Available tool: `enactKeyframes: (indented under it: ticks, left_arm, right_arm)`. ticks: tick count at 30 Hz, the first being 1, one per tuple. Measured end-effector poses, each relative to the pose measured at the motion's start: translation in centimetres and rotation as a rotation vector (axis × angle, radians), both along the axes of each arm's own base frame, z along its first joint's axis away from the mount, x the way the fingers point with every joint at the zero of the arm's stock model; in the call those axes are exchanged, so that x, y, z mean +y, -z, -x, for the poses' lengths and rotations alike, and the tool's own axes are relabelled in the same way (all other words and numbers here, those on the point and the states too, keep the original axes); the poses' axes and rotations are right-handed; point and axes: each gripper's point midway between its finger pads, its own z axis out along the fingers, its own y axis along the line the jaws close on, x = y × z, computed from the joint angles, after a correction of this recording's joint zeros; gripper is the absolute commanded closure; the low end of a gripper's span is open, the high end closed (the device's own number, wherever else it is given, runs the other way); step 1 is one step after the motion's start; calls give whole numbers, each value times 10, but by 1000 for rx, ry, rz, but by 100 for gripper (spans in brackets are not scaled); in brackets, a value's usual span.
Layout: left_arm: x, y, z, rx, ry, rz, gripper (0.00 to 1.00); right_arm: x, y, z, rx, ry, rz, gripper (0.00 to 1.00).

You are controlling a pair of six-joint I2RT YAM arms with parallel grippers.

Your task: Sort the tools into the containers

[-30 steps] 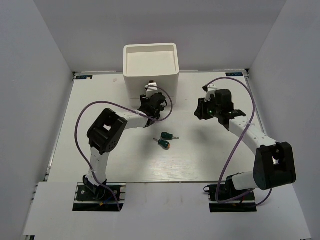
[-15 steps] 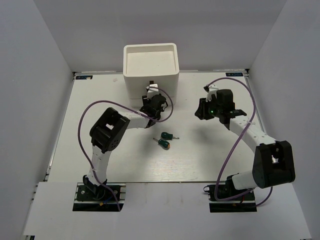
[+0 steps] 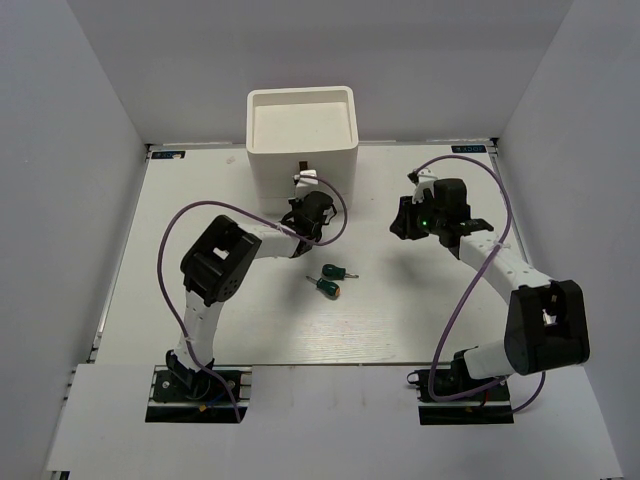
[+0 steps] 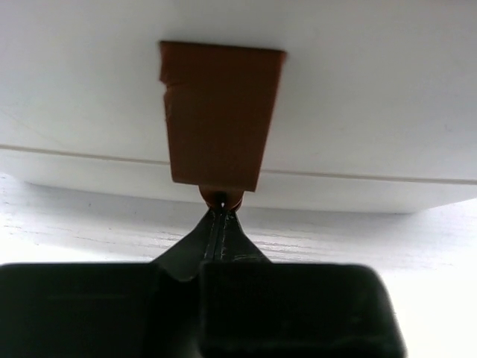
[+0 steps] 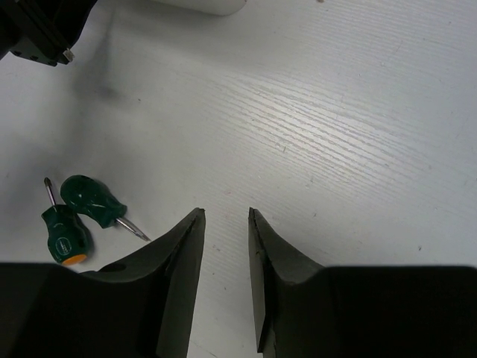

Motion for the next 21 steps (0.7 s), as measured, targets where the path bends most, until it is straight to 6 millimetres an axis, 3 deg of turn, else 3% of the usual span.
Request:
enactKeyframes:
  ticks: [10, 21]
  left_arm:
    - [2, 0, 8, -16, 9, 15, 100]
    - [8, 5, 39, 15, 39, 13, 100]
  right_arm:
    - [-1, 2, -1, 6, 3, 1, 65]
    - [0, 2, 0, 7, -1, -4, 66]
